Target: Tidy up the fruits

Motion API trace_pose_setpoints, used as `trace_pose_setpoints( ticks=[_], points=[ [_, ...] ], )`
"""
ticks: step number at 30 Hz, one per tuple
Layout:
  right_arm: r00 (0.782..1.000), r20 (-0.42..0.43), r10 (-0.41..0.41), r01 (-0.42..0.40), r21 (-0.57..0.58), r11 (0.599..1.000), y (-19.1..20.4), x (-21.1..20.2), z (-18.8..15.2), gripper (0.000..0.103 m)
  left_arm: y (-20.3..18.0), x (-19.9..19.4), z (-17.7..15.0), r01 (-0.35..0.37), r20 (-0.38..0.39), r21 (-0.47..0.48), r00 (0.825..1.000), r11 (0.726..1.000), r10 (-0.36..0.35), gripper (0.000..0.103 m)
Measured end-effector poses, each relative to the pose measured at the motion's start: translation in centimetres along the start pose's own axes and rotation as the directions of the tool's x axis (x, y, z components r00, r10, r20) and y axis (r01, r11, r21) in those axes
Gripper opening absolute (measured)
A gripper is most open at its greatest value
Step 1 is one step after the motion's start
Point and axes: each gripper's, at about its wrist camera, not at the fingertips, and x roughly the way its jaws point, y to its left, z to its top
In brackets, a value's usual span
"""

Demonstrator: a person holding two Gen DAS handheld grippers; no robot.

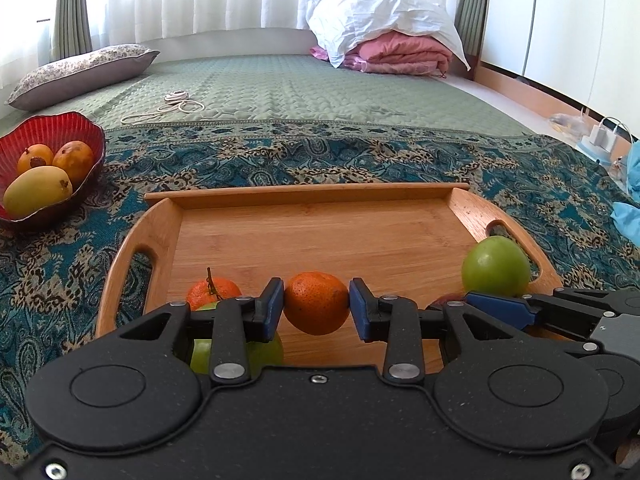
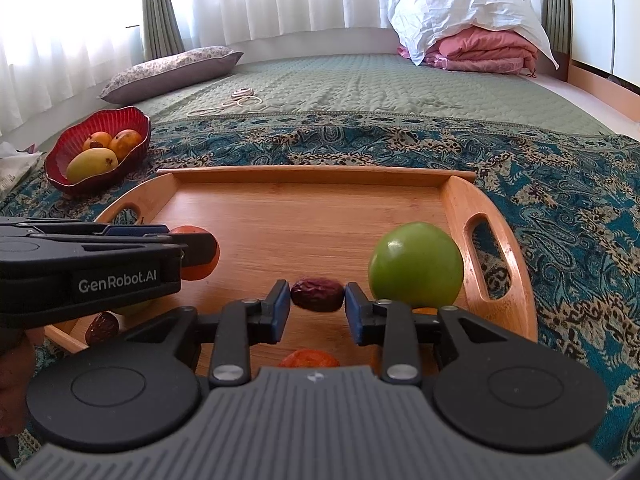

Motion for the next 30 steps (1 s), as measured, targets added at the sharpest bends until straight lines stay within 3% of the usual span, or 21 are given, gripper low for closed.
trace_pose_setpoints(
  ticks=[5,30],
  points=[
    [1.0,0.012,0.006,-0.006,0.01,1.0,0.0,-0.5,-0.1,0.054,0.0,-0.5,0.1,0.006,0.012,-0.01,1.0,1.0,-0.006,0.034],
    [0.983,0.18,-0.035,0.031,0.021,0.999,-0.2,-7.0,-1.6,0.078,0.3,-8.4,-1.8,-0.014,0.147,0.004,0.989,1.0,0.014,0.067]
  ],
)
